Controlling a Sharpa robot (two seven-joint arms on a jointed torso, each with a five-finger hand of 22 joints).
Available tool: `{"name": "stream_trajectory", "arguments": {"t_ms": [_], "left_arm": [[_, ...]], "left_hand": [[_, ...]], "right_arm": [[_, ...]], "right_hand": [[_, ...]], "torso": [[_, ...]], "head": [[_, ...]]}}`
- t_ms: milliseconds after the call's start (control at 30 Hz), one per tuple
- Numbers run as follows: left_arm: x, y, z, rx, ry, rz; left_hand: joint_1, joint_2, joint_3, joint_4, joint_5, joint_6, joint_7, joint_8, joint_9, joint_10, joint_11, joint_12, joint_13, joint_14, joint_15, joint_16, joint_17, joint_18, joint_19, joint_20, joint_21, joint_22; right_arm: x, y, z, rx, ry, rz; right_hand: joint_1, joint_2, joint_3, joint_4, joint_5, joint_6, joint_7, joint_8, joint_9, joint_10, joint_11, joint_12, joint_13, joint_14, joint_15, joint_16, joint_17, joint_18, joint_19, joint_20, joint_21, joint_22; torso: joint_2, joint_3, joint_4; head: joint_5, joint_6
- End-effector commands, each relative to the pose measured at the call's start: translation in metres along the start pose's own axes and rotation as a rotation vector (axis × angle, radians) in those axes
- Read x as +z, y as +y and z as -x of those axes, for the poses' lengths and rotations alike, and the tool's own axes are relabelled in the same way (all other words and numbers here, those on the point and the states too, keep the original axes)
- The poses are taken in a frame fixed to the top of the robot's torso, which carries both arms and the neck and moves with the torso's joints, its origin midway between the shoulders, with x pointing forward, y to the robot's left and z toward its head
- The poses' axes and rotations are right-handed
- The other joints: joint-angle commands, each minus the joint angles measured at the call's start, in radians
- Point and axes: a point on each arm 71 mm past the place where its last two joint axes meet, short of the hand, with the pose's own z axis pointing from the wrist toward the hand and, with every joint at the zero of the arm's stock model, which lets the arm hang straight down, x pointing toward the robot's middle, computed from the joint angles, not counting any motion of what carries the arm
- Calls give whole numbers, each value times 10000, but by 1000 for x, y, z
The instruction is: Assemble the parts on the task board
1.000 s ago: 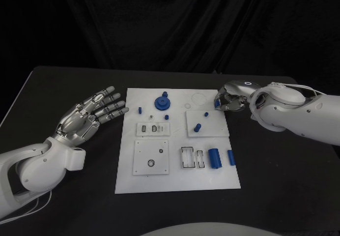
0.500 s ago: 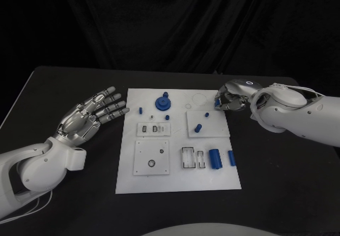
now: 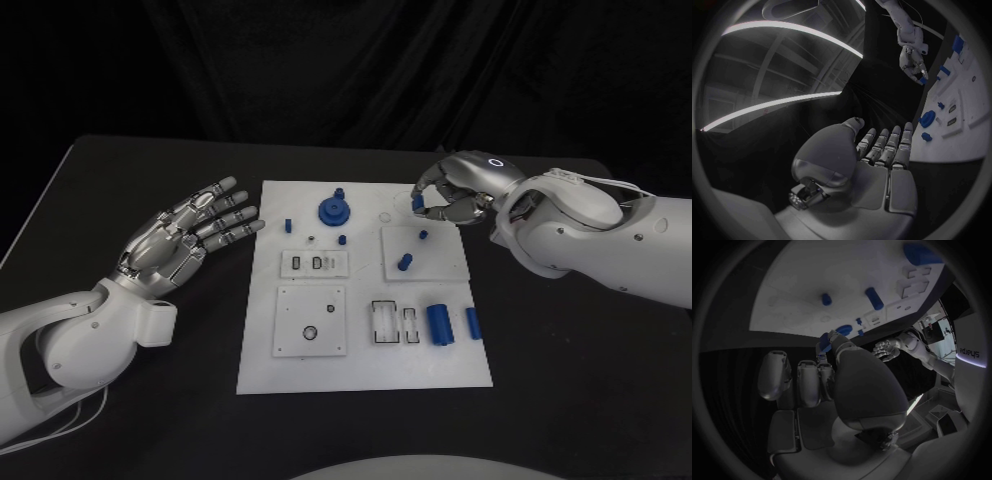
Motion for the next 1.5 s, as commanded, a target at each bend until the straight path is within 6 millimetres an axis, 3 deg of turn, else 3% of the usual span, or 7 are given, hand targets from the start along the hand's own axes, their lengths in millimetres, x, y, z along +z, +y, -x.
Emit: {"name": "stream_trajectory", "arguments": {"t_ms": [33,233,467,800,1067,1300,1500], "left_arm": [[0,-4,-2,-123,89,-663],[1,-3,-2,-137,115,-642],[2,-2,-3,-160,154,-613],[4,-1,-3,-165,176,-576],[5,0,-3,-196,218,-544],[4,0,-2,-186,201,-529],[5,0,-2,-200,220,-513]], "left_hand": [[-74,-2,41,9,14,2,77,-28,8,-16,47,65,15,4,-3,37,10,-154,-38,-17,-29,-8],[-74,-2,41,9,14,2,77,-28,8,-16,47,65,15,4,-3,37,10,-154,-38,-17,-29,-8],[-74,-2,41,9,14,2,77,-28,8,-16,47,65,15,4,-3,37,10,-154,-38,-17,-29,-8],[-100,-10,74,-1,11,-2,78,-29,8,-12,46,77,16,-7,-2,37,8,-154,-40,-17,-29,-10],[-100,-10,74,-1,11,-2,78,-29,8,-12,46,77,16,-7,-2,37,8,-154,-40,-17,-29,-10],[-113,-8,93,-3,12,-7,78,-31,7,-16,46,74,15,-15,-2,35,7,-154,-40,-17,-28,-10],[-113,-8,93,-3,12,-7,78,-31,7,-16,46,74,15,-15,-2,35,7,-154,-40,-17,-28,-10]], "right_arm": [[8,30,-2,-138,-44,797],[24,77,-18,6,584,1959],[39,99,-40,-421,1368,2281],[43,108,-57,-618,1876,2235],[42,110,-60,-745,2053,2071],[42,110,-61,-932,2198,1948],[43,109,-63,-1006,2321,1854]], "right_hand": [[71,-10,-5,-72,81,54,-5,72,238,43,27,63,965,296,24,40,850,4,83,31,47,693],[139,4,50,-185,437,114,-36,272,434,152,11,131,1066,355,18,134,938,-11,161,43,132,772],[129,-23,83,-262,694,49,-32,339,541,94,10,93,1010,348,13,102,906,13,126,38,37,730],[79,-43,93,-281,812,-11,-22,353,588,111,16,104,1035,359,17,132,938,19,118,40,10,724],[-26,-97,73,-279,807,-134,5,328,620,105,33,103,1033,364,27,137,943,25,113,44,-18,718],[-180,-122,60,-263,590,-296,43,297,671,39,67,64,972,344,56,93,901,41,83,66,-102,687],[-330,-188,102,-268,222,-951,226,-105,538,-134,194,-38,827,267,158,-41,779,88,-38,148,-352,576]], "torso": [[-4,-12,0],[3,-6,14],[6,-10,7],[20,-17,75],[19,2,0],[8,7,-8],[14,12,18]], "head": [[-38,-19],[-90,-54],[-30,-75],[-74,-147],[-2,-211],[0,-248],[-24,-244]]}}
